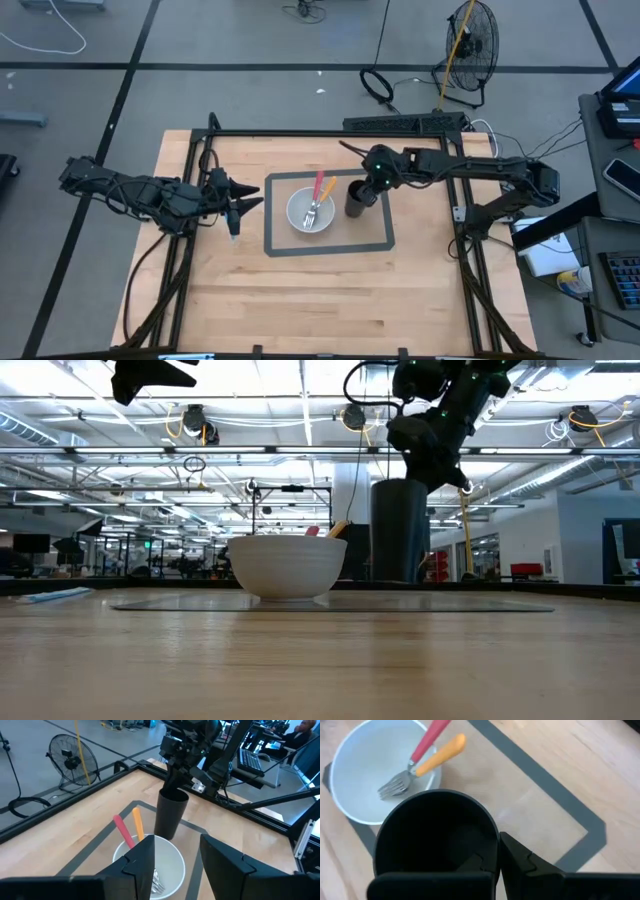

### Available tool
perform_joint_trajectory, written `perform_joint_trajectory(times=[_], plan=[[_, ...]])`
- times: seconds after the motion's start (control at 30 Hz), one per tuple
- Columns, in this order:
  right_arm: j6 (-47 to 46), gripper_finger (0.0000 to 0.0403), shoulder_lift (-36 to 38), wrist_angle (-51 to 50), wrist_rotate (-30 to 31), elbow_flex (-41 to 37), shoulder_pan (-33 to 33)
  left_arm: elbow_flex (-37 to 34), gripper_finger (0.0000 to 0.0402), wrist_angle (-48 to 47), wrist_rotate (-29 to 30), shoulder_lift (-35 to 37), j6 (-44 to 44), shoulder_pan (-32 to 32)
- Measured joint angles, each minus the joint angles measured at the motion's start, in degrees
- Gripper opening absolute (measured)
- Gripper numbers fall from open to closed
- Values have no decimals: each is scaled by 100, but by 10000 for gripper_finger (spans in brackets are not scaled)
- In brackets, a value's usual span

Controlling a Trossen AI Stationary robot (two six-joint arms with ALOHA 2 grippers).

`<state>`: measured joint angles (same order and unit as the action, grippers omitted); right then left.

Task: Pick & Place Utensil
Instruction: Put the black cup at the right side of the bowl on the table mat

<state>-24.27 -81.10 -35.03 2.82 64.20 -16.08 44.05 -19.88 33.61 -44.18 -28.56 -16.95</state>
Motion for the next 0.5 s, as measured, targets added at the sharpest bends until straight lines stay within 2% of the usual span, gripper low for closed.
perform_joint_trajectory(times=[0.5], plan=[[-13, 0, -86, 10, 4, 0, 31, 0, 163, -2, 113, 0, 54, 9]])
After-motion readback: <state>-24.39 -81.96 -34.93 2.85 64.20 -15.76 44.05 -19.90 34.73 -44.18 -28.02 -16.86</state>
